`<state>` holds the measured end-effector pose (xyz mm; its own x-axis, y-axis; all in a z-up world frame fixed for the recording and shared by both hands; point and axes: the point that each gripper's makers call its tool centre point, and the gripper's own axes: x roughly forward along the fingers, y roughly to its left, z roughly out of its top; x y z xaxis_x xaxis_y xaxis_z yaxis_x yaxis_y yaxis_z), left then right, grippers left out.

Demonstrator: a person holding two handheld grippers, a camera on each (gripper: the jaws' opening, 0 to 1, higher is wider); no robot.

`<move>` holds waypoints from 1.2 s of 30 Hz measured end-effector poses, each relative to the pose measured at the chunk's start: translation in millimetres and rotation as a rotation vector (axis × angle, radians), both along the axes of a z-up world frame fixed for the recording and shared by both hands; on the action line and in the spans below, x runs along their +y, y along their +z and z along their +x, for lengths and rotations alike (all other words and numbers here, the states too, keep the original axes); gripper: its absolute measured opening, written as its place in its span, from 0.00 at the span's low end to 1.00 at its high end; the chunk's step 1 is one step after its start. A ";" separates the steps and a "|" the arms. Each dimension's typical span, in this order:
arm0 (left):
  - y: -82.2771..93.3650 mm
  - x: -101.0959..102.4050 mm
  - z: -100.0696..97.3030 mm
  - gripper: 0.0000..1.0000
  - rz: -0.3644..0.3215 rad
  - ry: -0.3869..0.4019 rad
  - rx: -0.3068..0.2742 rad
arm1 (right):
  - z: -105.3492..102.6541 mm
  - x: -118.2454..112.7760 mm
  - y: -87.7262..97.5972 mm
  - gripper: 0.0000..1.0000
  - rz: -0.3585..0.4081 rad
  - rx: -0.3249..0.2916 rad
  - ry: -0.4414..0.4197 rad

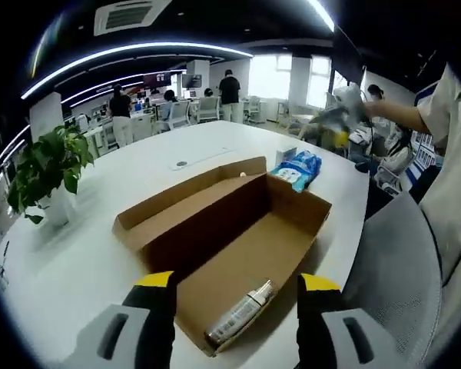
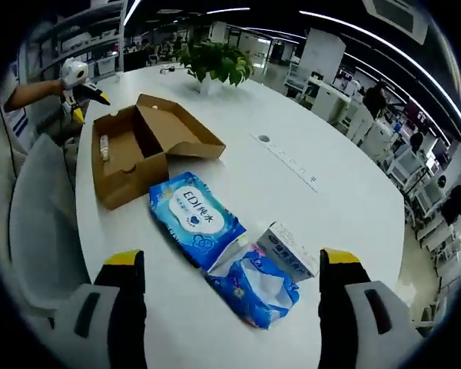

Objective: Operate the shoe box by opening the lid, removing the specified soft item, and placing it in the target area until the item is outside and the box remains undamaged.

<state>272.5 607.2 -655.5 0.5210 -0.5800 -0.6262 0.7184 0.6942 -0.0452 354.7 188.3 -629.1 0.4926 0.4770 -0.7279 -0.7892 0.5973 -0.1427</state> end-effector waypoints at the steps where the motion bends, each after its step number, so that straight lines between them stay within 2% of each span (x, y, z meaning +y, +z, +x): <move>1: -0.3 -0.5 0.7 0.63 0.003 -0.004 0.002 | -3.3 1.0 -0.4 0.92 0.006 0.004 -0.007; 5: -5.2 -4.8 5.1 0.61 0.044 -0.062 0.036 | -16.4 5.8 1.4 0.96 0.040 0.001 -0.023; 13: -20.4 -9.5 12.4 0.56 0.121 -0.160 0.086 | -38.6 19.4 9.1 0.96 0.120 -0.010 -0.062; 23: -47.8 -11.2 13.3 0.55 0.273 -0.315 0.147 | -61.0 25.9 15.8 0.96 0.159 -0.004 -0.072; 36: -65.9 -16.8 15.4 0.52 0.368 -0.481 0.192 | -84.7 43.0 6.2 0.96 0.174 0.029 -0.070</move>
